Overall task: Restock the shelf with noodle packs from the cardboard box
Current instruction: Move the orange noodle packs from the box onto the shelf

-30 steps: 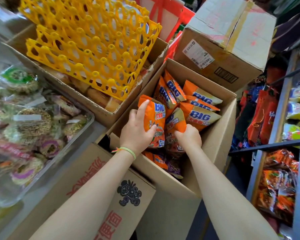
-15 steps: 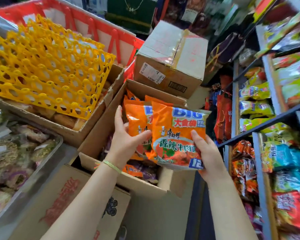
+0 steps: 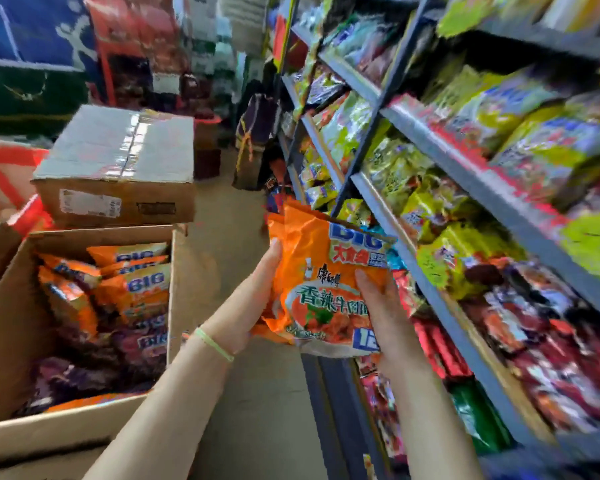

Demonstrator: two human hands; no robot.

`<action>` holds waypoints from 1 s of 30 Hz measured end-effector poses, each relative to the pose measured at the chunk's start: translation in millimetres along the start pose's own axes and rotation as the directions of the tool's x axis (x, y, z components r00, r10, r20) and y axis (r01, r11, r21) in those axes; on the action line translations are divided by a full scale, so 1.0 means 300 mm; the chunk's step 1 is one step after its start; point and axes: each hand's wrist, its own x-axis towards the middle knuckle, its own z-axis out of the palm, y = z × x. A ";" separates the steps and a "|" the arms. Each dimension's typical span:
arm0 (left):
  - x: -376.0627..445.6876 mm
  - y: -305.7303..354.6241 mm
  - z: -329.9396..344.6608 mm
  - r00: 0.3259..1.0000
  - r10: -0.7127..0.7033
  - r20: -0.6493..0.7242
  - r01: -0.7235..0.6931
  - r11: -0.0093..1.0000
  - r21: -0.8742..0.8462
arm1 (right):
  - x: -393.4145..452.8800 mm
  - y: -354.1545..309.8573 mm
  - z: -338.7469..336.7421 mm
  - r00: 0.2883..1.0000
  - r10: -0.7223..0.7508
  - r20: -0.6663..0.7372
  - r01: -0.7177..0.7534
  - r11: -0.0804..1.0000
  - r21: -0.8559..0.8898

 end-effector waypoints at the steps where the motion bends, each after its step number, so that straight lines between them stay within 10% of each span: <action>1: 0.010 0.004 0.082 0.997 0.010 0.081 -0.015 0.998 0.063 | -0.037 -0.026 -0.077 0.997 -0.040 -0.059 0.038 0.999 -0.036; 6: 0.020 0.000 0.521 0.923 -0.011 0.386 -0.126 0.937 0.327 | -0.302 -0.198 -0.441 0.899 -0.310 -0.310 0.249 0.943 -0.221; 15: -0.183 -0.114 1.236 0.727 0.257 0.637 -0.483 0.850 0.210 | -0.886 -0.464 -0.886 0.623 -0.595 -0.508 0.405 0.801 -0.441; 22: -0.237 -0.207 1.617 0.560 0.162 0.812 -0.482 0.861 0.161 | -1.089 -0.532 -1.154 0.336 -0.611 -0.717 0.280 0.791 -0.544; 30: -0.157 -0.290 1.936 0.542 0.018 0.840 -0.439 0.858 0.265 | -1.164 -0.556 -1.359 0.252 -0.465 -0.849 -0.066 0.867 -0.494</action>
